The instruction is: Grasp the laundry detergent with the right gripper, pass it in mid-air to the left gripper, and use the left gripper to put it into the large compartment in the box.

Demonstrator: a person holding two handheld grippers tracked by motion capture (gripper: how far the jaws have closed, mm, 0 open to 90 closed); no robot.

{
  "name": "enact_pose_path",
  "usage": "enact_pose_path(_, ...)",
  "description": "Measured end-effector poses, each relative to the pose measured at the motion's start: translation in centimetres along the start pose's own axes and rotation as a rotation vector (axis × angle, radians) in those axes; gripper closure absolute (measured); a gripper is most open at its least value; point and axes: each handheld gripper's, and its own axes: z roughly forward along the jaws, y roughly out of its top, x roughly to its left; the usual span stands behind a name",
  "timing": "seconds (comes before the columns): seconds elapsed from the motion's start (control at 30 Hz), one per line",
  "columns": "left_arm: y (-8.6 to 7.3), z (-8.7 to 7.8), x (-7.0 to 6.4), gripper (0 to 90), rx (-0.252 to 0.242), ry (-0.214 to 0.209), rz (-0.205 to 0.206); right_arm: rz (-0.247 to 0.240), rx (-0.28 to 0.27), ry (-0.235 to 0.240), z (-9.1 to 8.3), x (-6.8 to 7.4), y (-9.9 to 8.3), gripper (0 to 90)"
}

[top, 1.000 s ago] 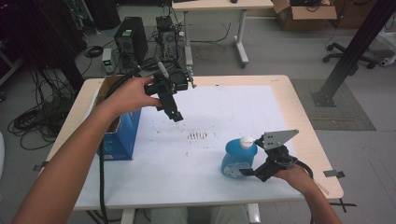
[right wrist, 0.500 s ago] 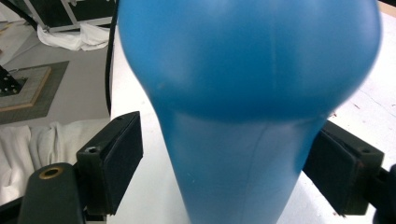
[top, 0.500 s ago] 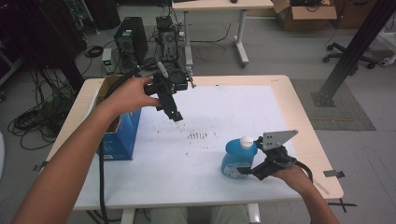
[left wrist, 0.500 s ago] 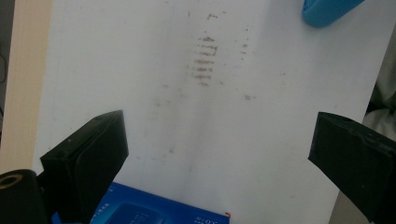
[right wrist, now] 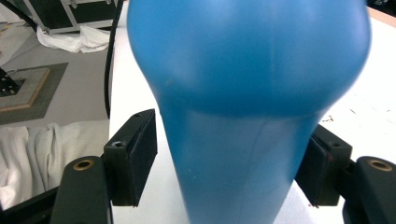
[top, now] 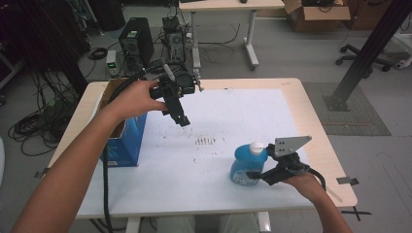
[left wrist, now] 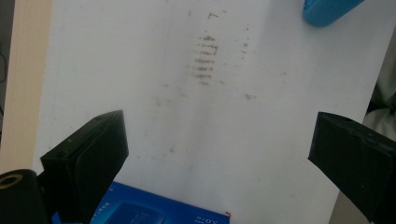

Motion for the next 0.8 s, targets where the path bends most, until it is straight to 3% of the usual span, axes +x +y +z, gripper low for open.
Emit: enact_pose_path(0.8,-0.01,0.1,0.05,5.0,0.002,0.0,-0.004,-0.023,-0.012,-0.016,-0.09,-0.04,-0.14,43.0)
